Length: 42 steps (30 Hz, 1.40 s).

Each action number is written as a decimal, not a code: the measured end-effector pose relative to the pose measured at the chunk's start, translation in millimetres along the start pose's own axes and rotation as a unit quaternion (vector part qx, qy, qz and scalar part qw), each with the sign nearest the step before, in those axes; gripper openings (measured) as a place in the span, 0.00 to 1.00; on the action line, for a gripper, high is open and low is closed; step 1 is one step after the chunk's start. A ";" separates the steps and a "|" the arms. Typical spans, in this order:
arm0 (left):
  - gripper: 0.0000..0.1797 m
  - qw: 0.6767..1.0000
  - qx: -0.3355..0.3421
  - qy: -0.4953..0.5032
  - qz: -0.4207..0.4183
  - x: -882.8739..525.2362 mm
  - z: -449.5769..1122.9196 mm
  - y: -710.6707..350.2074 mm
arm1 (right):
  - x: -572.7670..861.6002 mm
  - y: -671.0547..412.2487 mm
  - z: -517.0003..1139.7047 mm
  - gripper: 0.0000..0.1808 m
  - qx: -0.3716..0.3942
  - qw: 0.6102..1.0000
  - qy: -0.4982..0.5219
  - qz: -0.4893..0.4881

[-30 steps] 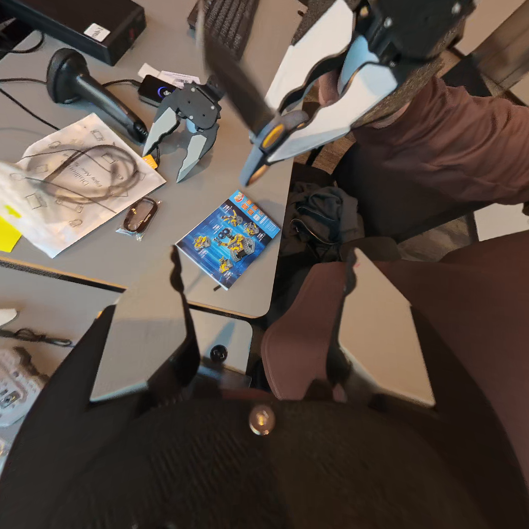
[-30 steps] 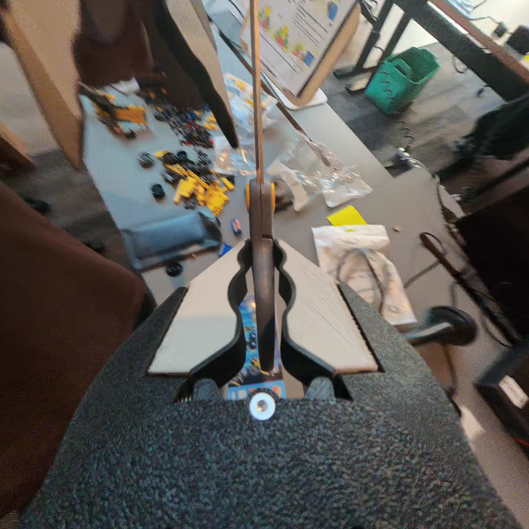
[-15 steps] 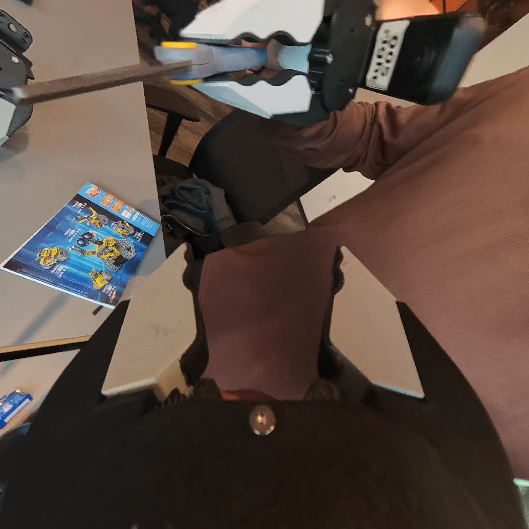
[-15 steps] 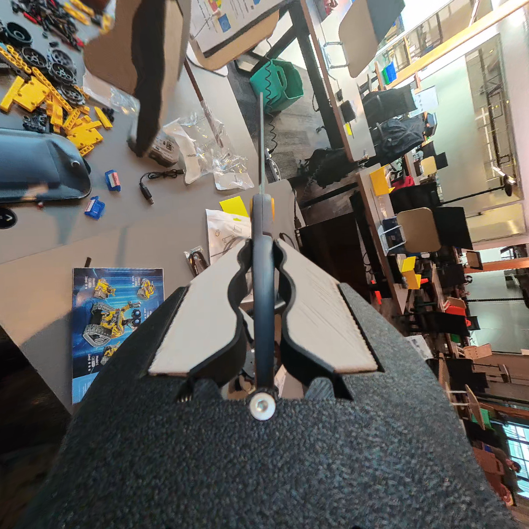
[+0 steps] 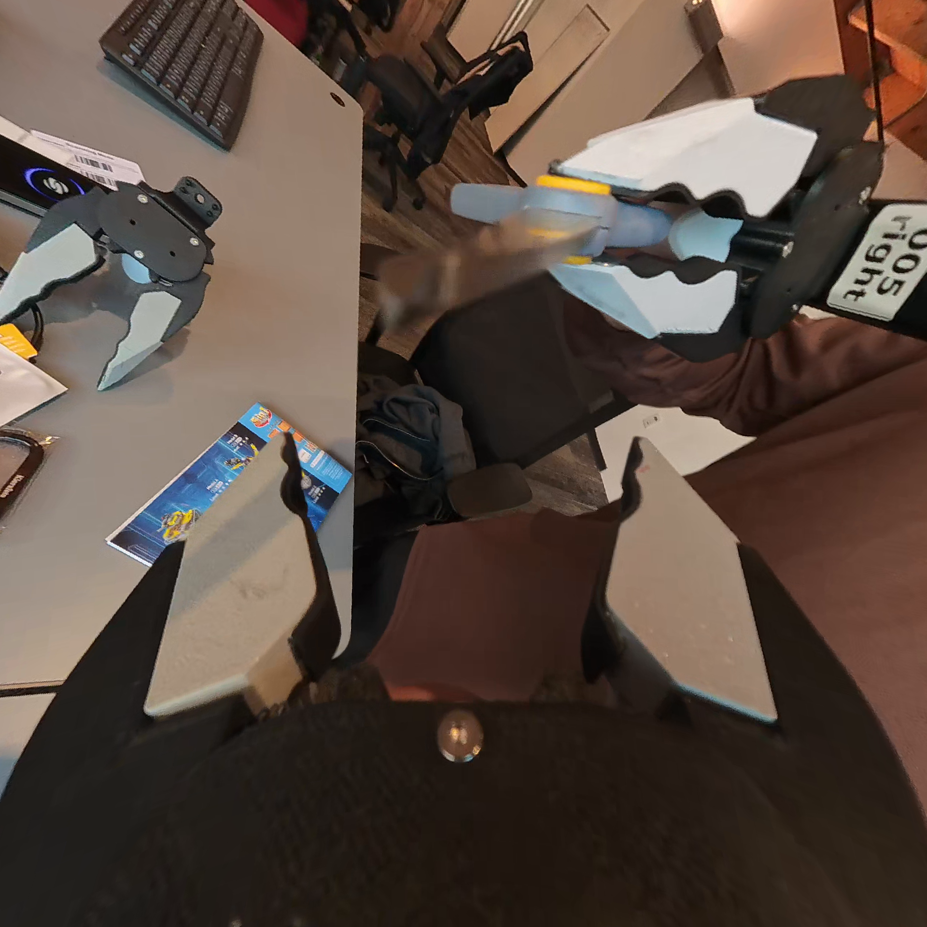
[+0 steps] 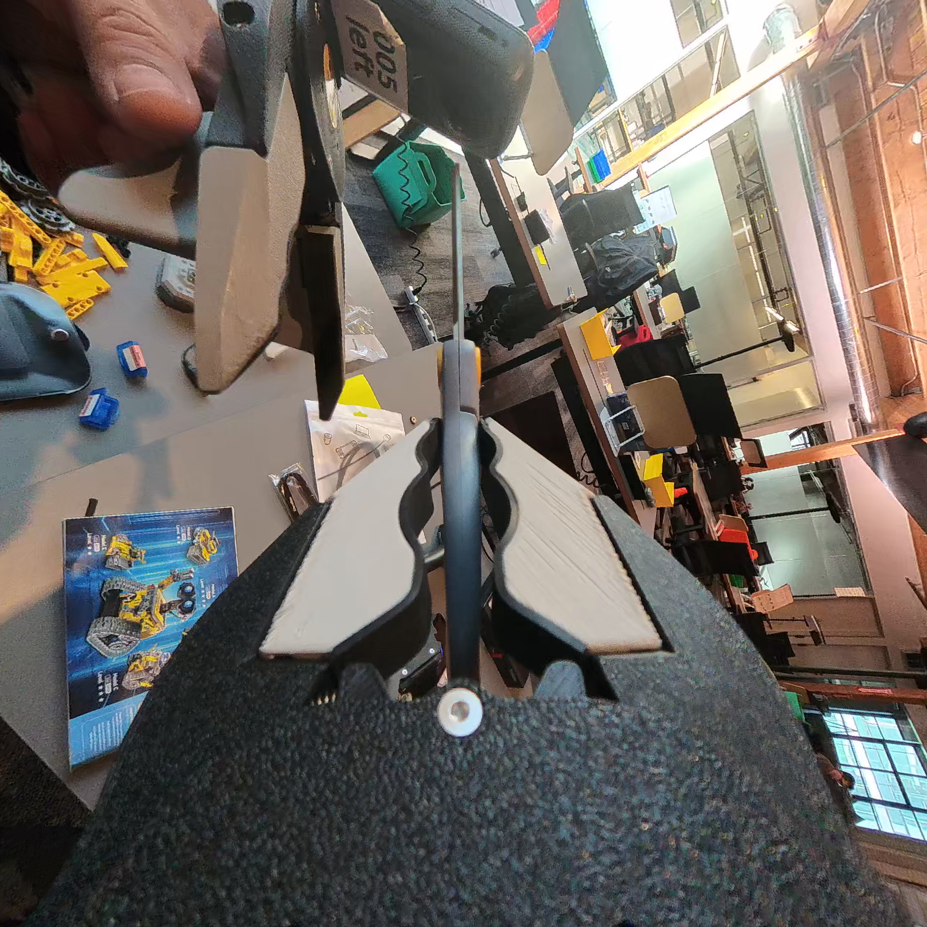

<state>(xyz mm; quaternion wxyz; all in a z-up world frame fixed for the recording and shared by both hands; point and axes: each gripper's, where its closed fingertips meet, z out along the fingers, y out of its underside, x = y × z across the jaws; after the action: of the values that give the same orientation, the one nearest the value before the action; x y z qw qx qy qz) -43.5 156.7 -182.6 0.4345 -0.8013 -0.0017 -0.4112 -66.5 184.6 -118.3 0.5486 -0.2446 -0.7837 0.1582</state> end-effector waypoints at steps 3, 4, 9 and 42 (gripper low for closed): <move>0.70 1.000 0.013 -0.003 -0.003 1.5 -0.1 -4.3 | 1.0 5.2 -3.3 0.07 -0.005 1.000 0.004 0.003; 0.70 1.000 0.017 0.001 -0.003 3.3 -1.2 -5.2 | 1.2 7.4 -4.4 0.07 -0.007 1.000 0.005 0.004; 0.70 1.000 0.028 0.002 -0.004 0.7 -22.5 -3.3 | 2.6 15.7 -11.9 0.08 -0.014 1.000 0.010 0.009; 0.69 0.997 0.051 -0.048 -0.031 -28.9 -97.6 14.5 | -7.9 32.0 -23.5 0.07 -0.034 0.999 0.008 0.022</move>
<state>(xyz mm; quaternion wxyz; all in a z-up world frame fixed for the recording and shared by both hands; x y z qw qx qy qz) -121.6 89.8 -184.0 0.4612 -0.7966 -0.0687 -0.3846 -35.5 206.3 -132.8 0.5428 -0.2818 -0.7785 0.1410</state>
